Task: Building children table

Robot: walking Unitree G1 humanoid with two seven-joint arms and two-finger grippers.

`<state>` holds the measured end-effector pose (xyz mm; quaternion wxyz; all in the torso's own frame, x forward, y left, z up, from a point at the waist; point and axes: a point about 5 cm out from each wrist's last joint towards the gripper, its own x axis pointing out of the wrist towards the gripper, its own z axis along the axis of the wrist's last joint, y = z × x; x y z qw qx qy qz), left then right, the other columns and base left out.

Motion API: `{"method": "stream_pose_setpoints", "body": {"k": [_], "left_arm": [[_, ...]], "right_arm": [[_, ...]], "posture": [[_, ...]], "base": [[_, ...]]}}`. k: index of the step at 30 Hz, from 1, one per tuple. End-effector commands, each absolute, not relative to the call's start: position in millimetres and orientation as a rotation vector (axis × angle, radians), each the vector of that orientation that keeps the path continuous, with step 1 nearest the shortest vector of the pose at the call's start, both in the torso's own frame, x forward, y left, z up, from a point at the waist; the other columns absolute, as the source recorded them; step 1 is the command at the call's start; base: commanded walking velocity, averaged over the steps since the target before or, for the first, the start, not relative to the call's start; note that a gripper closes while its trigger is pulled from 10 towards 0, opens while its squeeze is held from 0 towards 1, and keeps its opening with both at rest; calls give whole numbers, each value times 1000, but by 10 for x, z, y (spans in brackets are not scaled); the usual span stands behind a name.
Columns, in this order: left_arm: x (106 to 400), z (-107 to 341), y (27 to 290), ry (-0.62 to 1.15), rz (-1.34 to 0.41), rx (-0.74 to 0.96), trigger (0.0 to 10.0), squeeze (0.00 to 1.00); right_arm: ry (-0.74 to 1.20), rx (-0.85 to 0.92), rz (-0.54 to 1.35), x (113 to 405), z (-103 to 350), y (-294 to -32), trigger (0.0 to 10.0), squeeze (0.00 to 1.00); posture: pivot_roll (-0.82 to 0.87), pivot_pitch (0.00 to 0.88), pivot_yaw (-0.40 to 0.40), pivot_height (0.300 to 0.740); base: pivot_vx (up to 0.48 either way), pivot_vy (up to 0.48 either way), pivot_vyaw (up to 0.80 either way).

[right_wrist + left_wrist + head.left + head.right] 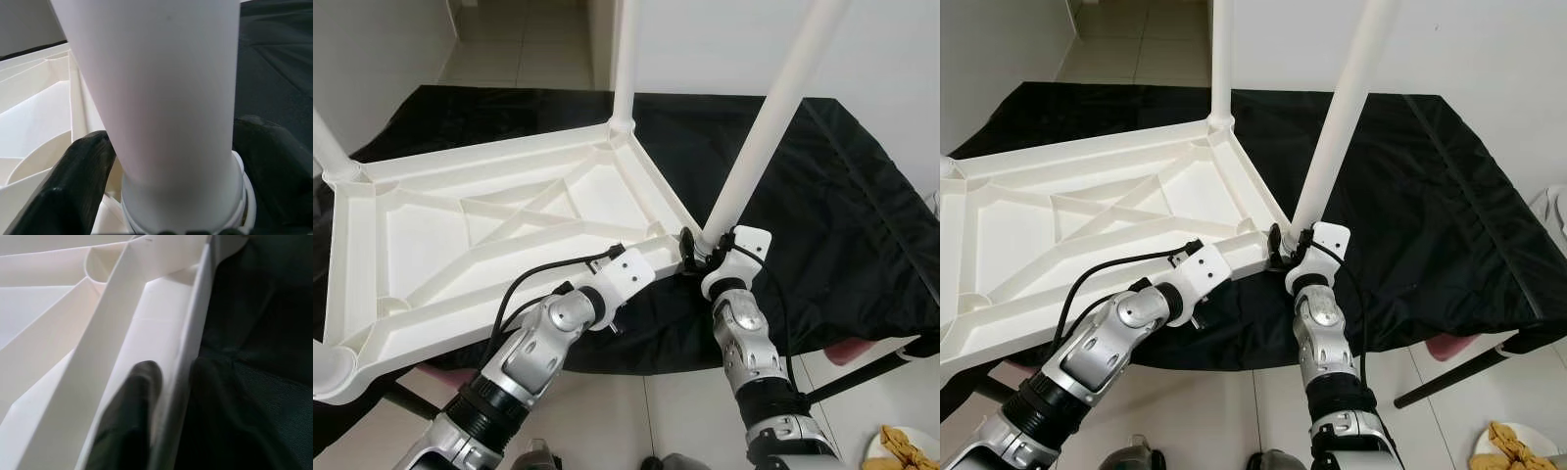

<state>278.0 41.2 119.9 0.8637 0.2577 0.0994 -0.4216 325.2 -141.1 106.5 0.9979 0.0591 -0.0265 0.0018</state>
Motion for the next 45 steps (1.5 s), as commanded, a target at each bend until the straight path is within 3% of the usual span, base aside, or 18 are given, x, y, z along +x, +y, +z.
{"method": "stream_pose_setpoints", "body": {"k": [1,5,6,7,8,9,10,15,17,28,45], "left_arm": [[2738,1231,314,182,-958,550,10000,1000],[2745,1257,300,174,-967,552,10000,1000],[2754,1267,294,170,-967,561,10000,690],[2754,1267,294,170,-967,561,10000,690],[2776,1320,264,151,-971,557,10000,392],[2776,1320,264,151,-971,557,10000,392],[2808,1388,216,127,-975,550,10000,0],[2850,1483,138,94,-987,534,10000,0],[2903,1537,-16,72,-1012,530,10000,0],[2956,1393,-230,130,-1020,543,10000,0],[3098,1171,44,250,-920,555,10000,0]], "right_arm": [[9,120,-4,3212,939,-1455,10000,0],[10,115,-4,3217,946,-1465,10000,0],[11,114,-3,3219,948,-1468,10000,0],[11,114,-3,3219,948,-1468,10000,0],[11,113,0,3219,950,-1468,10000,0],[11,113,0,3219,950,-1468,10000,0],[10,109,7,3218,955,-1463,10000,0],[6,105,19,3218,965,-1453,10000,0],[1,99,29,3223,982,-1450,10000,0],[-14,101,26,3218,1025,-1463,10000,0],[-12,111,2,3199,1020,-1488,10000,0]], "posture": [[53,20,-35,740],[52,18,-35,740],[52,18,-35,740],[52,18,-35,740],[52,18,-36,740],[52,18,-36,740],[52,22,-37,740],[52,25,-38,740],[50,29,-38,740],[26,37,-24,740],[32,46,-13,740]], "base": [[0,0,0],[0,0,0],[0,0,0],[0,0,0],[0,0,0],[0,0,0],[0,0,0],[0,0,0],[0,0,0],[0,0,0],[0,0,0]]}}
